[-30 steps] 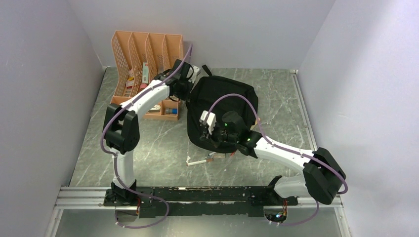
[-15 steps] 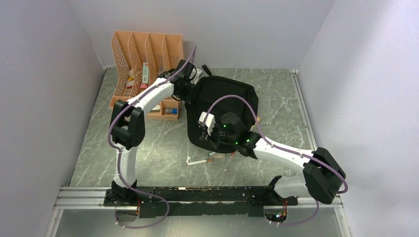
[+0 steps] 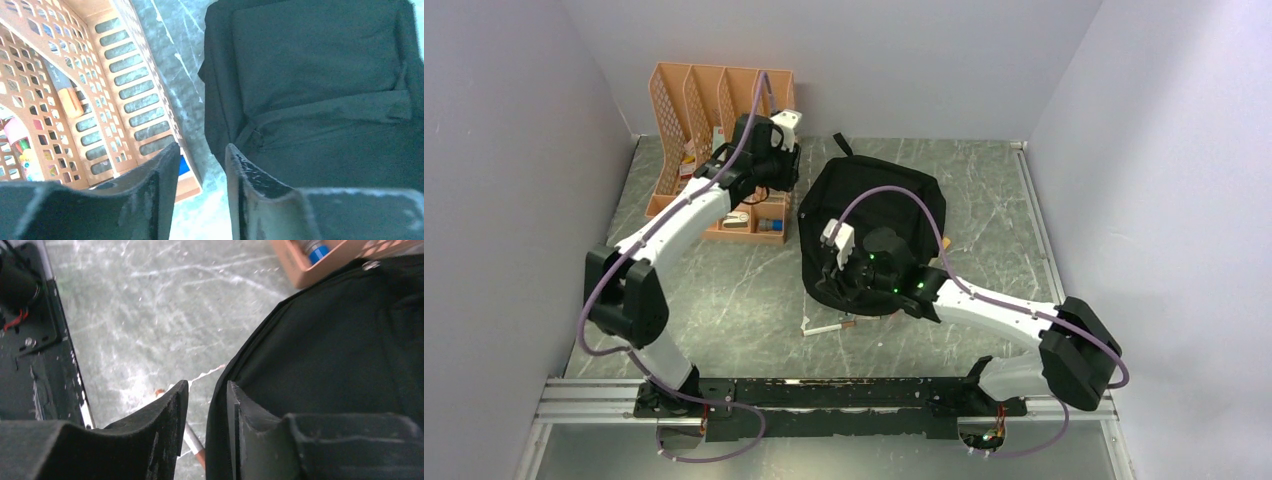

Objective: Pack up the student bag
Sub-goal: Zip the student bag at the center of the board, then unzip the student bag at the center of the board.

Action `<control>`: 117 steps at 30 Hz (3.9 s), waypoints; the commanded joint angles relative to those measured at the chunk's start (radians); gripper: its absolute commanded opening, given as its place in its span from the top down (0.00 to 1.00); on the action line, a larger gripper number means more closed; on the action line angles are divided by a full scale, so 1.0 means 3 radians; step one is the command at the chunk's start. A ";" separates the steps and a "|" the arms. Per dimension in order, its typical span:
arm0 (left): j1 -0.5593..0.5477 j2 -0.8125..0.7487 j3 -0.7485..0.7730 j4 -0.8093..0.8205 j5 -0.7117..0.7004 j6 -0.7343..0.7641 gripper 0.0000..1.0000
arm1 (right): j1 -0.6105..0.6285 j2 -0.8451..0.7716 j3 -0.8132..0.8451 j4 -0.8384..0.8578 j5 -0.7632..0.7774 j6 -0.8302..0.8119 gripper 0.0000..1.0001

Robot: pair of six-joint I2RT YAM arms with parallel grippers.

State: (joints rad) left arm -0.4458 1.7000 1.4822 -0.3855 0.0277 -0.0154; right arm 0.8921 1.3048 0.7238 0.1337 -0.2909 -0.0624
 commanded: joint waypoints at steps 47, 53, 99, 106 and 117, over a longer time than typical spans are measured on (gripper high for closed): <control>-0.0881 0.0381 0.0055 0.0874 0.0333 -0.0696 0.40 | -0.2319 0.0314 0.0175 -0.0867 0.1549 0.2517 0.55; -0.1064 0.1028 0.0881 0.0485 0.0226 -0.0648 0.31 | -0.2548 0.0346 -0.0060 -0.0615 0.1177 0.2511 0.51; -0.1544 0.2371 0.2137 0.0084 -0.0135 -0.0480 0.65 | -0.2687 0.0535 -0.0472 0.0014 0.0574 0.2512 0.83; -0.1540 0.2353 0.2144 0.0090 -0.0138 -0.0444 0.84 | -0.2687 0.0589 -0.0472 0.0013 0.0612 0.2481 0.85; -0.1529 0.2118 0.1893 0.0310 -0.0085 -0.0443 0.95 | -0.2687 0.0568 -0.0548 0.0019 0.0776 0.2531 0.87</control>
State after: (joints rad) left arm -0.9005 2.4008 2.0911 -0.3588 -0.0212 -0.1558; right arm 0.0887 1.4635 0.5938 0.1616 -0.0902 0.6853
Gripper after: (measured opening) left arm 0.057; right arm 0.150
